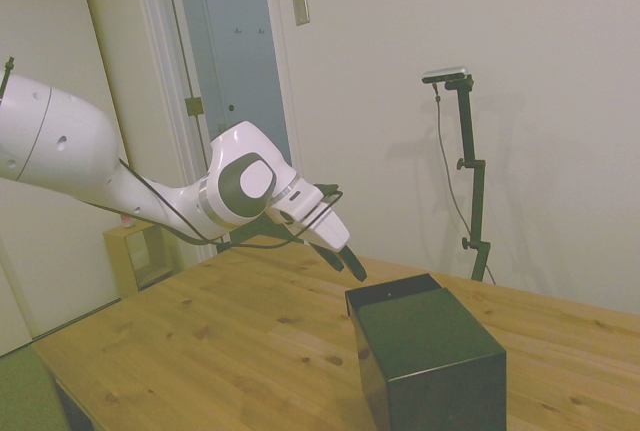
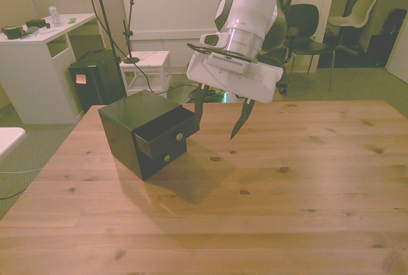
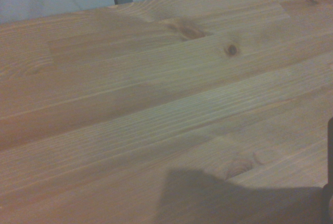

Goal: Close the top drawer

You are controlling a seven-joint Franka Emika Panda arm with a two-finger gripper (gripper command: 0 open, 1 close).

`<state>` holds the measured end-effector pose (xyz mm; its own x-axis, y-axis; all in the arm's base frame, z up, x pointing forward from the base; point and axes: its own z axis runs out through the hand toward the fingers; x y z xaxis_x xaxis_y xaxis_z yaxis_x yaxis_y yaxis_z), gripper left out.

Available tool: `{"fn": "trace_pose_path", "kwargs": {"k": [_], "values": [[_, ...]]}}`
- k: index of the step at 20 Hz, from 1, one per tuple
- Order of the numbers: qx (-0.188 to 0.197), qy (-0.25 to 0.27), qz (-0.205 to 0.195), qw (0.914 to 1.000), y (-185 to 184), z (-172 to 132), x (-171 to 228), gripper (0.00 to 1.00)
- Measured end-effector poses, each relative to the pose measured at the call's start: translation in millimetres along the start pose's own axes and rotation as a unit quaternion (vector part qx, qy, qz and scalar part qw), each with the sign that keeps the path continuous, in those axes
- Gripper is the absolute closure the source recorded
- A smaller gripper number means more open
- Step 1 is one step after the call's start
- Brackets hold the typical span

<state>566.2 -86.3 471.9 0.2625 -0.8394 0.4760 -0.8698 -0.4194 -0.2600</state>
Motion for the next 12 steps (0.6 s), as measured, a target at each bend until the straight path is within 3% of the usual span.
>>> {"fn": "trace_pose_path", "kwargs": {"k": [12], "values": [[-0.009, 0.010, 0.014, 0.9998, 2.9, 7.3, 0.7, 1.00]]}}
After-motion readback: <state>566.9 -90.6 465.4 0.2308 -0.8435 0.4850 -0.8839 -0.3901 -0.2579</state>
